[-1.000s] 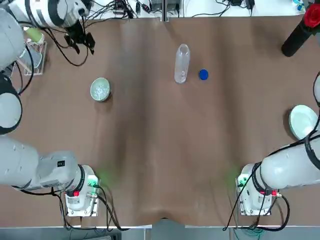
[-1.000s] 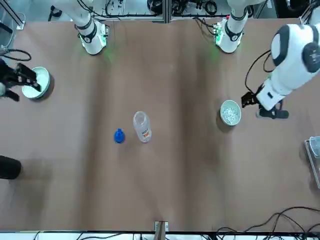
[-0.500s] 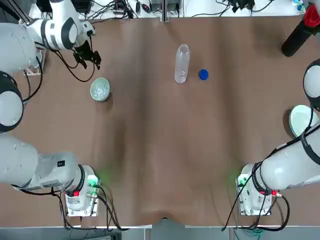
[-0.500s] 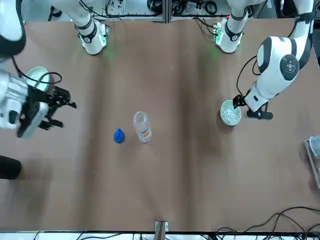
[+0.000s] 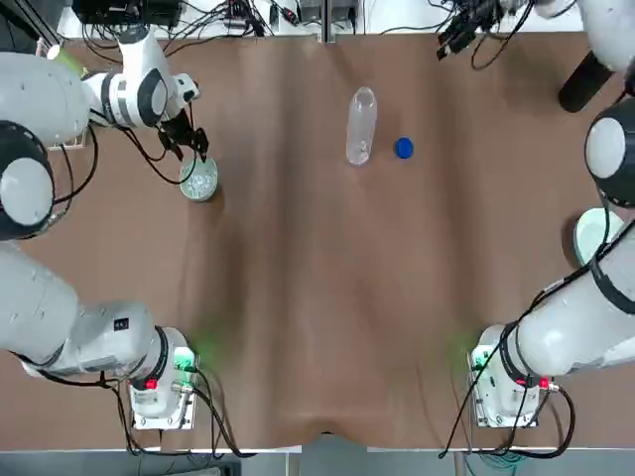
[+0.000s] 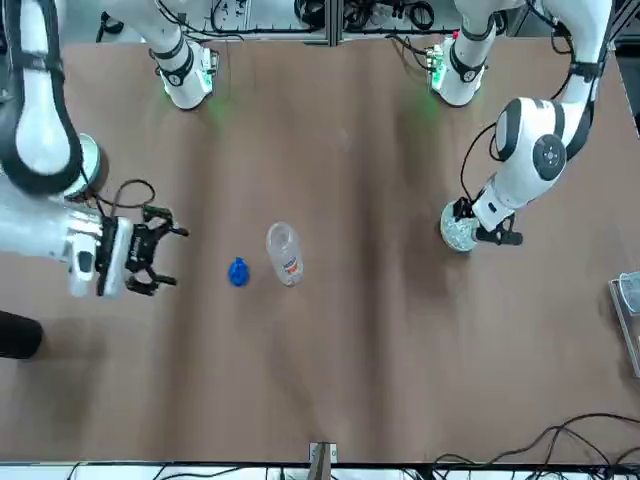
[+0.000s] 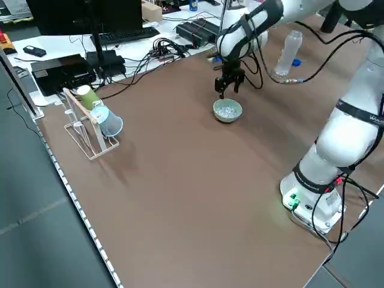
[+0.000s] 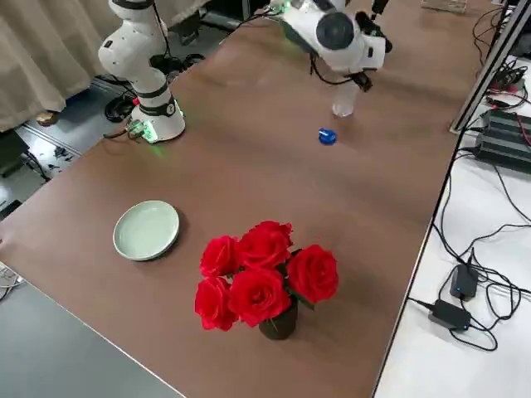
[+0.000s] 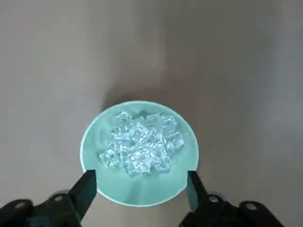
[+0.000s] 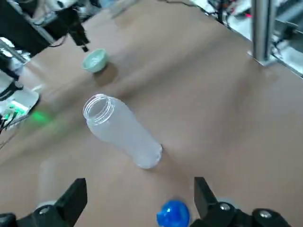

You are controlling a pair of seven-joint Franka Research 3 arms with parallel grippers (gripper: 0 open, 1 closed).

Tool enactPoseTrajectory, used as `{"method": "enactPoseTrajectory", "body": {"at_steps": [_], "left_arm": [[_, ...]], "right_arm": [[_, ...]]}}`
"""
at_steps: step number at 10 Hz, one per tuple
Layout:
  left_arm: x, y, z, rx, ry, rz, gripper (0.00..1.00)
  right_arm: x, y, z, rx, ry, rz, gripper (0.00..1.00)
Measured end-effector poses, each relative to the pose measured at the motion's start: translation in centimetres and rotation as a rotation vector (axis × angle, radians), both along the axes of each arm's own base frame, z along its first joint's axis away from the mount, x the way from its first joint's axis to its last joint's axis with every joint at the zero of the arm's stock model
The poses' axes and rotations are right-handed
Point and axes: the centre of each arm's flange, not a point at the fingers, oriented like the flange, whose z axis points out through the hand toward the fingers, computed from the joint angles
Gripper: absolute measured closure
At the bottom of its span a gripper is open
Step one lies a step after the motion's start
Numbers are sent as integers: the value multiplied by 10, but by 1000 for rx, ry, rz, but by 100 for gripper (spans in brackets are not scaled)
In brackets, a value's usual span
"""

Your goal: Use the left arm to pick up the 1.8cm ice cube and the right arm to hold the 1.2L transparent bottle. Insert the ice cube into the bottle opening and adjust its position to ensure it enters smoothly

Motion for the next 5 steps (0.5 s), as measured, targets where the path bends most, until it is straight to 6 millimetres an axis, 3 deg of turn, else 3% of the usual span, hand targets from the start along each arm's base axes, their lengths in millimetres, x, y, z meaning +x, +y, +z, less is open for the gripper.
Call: {"method": "enactPoseTrajectory", "body": {"at_steps": [2, 5], "left_arm": [[-2, 0, -19, -9, -10, 3, 18], [-3, -1, -46, -22, -2, 9, 22]], "right_arm": [[-9, 10, -53, 182, -130, 73, 0], [-22, 25, -164, 388, -247, 112, 0]]}}
